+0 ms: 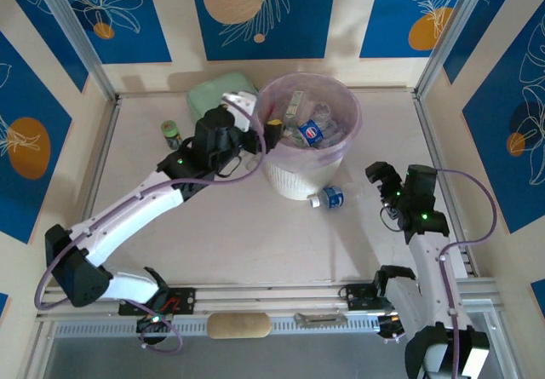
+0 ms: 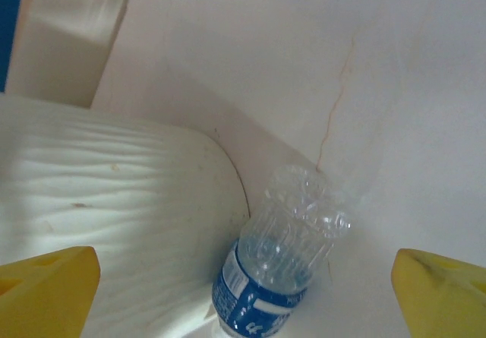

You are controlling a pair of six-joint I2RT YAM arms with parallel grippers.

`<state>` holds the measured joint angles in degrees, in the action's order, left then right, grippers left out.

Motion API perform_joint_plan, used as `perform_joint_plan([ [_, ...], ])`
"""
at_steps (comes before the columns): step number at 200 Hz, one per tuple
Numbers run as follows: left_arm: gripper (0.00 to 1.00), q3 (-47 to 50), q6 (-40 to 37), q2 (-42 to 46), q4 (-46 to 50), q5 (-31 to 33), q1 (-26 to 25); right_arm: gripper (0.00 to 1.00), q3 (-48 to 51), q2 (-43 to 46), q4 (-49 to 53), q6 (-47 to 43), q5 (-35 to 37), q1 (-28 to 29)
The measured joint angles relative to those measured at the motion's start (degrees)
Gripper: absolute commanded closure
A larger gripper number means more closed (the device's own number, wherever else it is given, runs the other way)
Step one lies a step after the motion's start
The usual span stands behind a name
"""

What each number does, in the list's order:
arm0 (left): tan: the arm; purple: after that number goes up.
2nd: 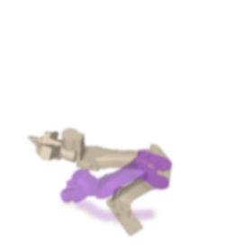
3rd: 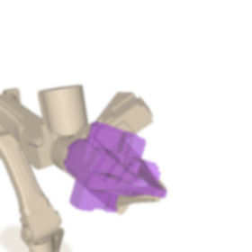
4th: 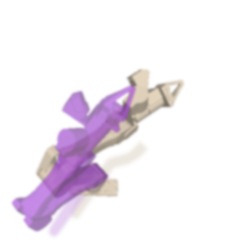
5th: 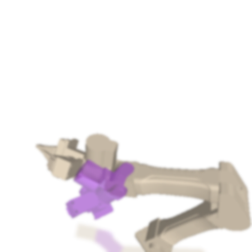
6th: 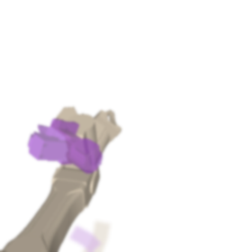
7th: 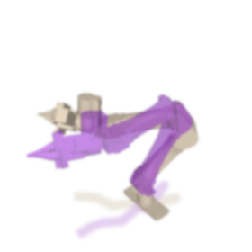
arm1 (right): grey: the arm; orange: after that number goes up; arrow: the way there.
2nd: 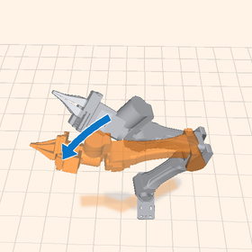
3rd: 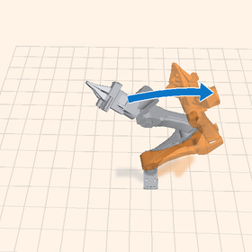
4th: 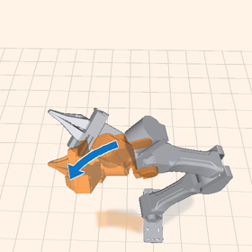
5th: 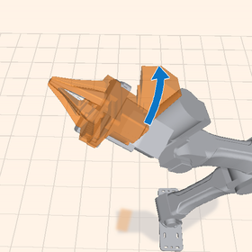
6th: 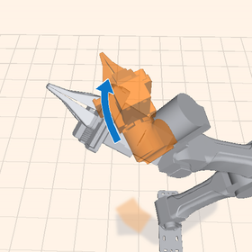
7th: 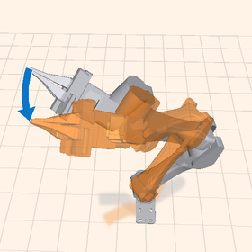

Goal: Put the plastic bottles in the bin

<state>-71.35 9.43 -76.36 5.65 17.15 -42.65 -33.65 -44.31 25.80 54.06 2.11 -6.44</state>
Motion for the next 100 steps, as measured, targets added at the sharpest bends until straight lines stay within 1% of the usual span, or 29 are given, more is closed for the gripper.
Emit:
perform_joint_plan([
  [24, 0.0, 9.73, 6.36, 3.5, -0.96, 0.61, 5.64, 0.01, 0.02, -2.21, 1.27, 2.01, 0.28, 3.98],
  [45, 0.0, 17.42, 11.56, 6.64, -1.42, 1.05, 8.94, 0.0, 0.02, -4.46, 1.53, 4.39, 0.48, 7.32],
  [70, 0.0, 23.17, 15.93, 9.46, -1.81, 1.07, 9.53, 0.0, 0.02, -8.26, 1.38, 7.58, 0.76, 11.45],
  [100, 0.0, 24.98, 18.67, 10.19, -1.99, 0.92, 9.53, 0.0, 0.02, -13.7, 0.15, 11.21, 0.81, 15.06],
])
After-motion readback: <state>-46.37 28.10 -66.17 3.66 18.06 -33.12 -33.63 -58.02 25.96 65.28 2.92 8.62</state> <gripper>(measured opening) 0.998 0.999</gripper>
